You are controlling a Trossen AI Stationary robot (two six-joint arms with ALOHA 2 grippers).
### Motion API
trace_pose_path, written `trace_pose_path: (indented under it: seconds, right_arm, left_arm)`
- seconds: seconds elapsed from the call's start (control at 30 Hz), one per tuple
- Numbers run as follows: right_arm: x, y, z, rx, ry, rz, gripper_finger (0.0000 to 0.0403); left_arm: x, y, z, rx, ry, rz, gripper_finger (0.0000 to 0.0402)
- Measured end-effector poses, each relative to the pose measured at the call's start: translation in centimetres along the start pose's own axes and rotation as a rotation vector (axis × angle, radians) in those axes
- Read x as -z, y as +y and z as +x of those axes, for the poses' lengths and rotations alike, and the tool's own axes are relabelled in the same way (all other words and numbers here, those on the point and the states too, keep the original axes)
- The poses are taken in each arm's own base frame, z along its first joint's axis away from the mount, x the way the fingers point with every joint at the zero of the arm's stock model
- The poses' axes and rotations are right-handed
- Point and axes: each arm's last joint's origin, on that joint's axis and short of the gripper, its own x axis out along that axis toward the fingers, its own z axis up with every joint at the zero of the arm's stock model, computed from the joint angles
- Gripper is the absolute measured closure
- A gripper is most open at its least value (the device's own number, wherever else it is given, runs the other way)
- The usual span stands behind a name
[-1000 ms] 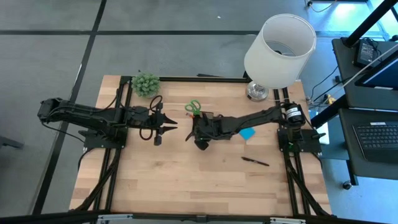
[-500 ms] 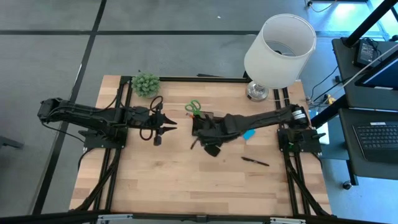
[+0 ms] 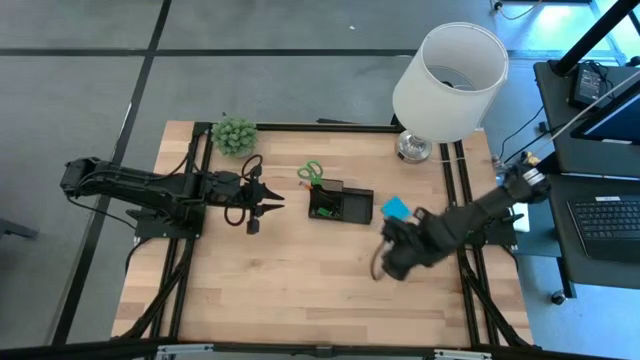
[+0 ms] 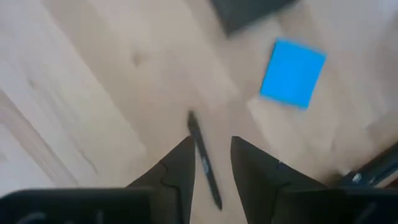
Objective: Pick and place office supplies into organizer
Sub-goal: Put the black pen into the black organizer
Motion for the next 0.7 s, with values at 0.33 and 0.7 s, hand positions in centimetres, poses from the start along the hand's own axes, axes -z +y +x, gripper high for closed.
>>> trace_pose_path:
  seconds: [0.33, 0.7]
  right_arm:
    - [7.0, -0.1, 5.7, 0.005, 0.39, -0.055, 0.0299]
    - [9.4, -0.9, 11.0, -0.075, 0.457, -0.119, 0.0299]
  left_arm:
    - [0.0, 0.0, 0.0, 0.0, -0.001, -0.012, 0.032]
    - [-0.1, 0.1, 0.0, -0.036, -0.009, -0.141, 0.032]
